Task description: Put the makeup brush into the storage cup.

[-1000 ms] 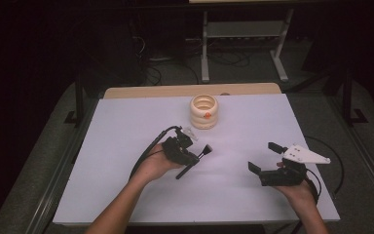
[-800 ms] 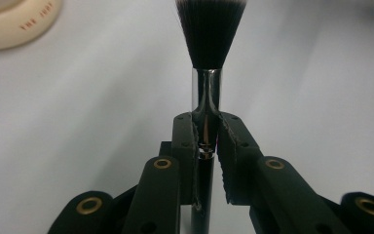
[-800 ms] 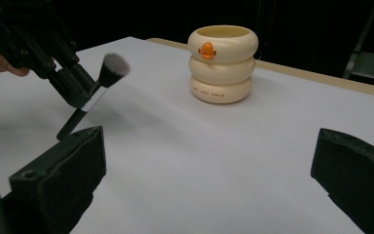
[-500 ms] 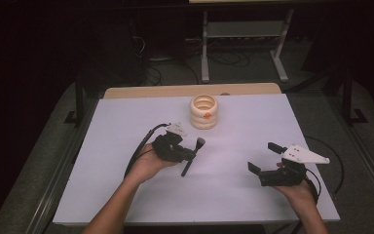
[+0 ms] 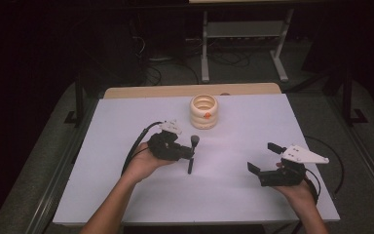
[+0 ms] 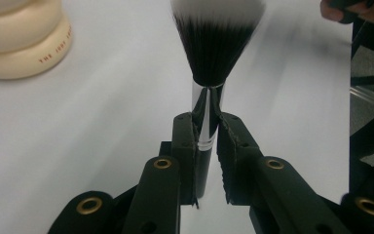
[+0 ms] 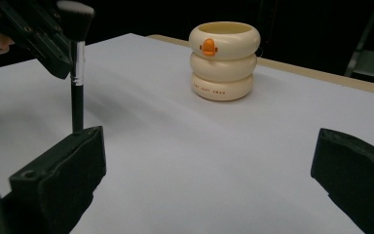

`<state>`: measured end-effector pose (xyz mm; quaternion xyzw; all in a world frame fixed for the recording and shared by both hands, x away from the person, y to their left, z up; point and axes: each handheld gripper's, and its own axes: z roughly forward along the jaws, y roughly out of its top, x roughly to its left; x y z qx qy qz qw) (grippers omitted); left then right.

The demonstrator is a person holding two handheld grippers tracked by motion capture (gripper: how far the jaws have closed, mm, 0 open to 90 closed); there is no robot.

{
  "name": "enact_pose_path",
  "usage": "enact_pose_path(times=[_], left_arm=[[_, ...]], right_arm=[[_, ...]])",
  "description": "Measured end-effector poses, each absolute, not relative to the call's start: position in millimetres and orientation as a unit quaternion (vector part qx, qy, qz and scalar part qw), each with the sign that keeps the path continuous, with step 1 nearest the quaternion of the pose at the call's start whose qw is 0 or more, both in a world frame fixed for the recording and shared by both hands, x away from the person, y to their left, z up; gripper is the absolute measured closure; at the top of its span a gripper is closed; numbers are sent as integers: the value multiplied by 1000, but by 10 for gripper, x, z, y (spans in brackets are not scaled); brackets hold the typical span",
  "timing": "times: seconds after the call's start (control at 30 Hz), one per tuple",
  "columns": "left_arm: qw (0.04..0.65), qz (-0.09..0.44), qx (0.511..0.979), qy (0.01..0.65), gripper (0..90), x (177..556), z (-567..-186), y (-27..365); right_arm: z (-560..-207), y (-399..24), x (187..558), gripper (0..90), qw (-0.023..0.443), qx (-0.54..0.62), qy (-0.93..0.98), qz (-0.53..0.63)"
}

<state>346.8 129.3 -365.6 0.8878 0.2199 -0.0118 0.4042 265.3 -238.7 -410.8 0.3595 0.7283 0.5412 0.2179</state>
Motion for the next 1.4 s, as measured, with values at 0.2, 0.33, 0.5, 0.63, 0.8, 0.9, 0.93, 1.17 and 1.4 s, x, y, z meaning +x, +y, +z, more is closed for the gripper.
enact_pose_path(times=[0.2, 0.33, 0.5, 0.63, 0.8, 0.9, 0.93, 1.17, 1.4], left_arm=[[425, -10, 877, 222, 779, 3467, -3579, 1367], [430, -9, 876, 219, 779, 3477, -3540, 1414], [441, -2, 870, 220, 779, 3490, -3497, 1467], [447, 3, 867, 220, 779, 3500, -3473, 1488], [453, 6, 863, 225, 779, 3504, -3462, 1490], [456, 6, 861, 224, 780, 3522, -3451, 1493], [456, 6, 861, 224, 779, 3522, -3451, 1493], [463, 6, 857, 229, 779, 3586, -3435, 1473], [464, 12, 856, 228, 779, 3650, -3398, 1455]], right_arm=[[-4108, -2380, 2650, 0, 215, 362, 728, 540], [-4111, -2379, 2651, 0, 216, 361, 729, 540], [-4112, -2376, 2654, 0, 217, 360, 729, 540], [-4111, -2375, 2652, 0, 217, 360, 729, 540], [-4110, -2375, 2650, 0, 217, 360, 729, 541], [-4109, -2379, 2652, 0, 218, 360, 729, 541], [-4109, -2379, 2652, 0, 218, 360, 729, 541], [-4106, -2388, 2652, 0, 219, 360, 727, 542], [-4105, -2394, 2652, 0, 220, 360, 726, 543]])
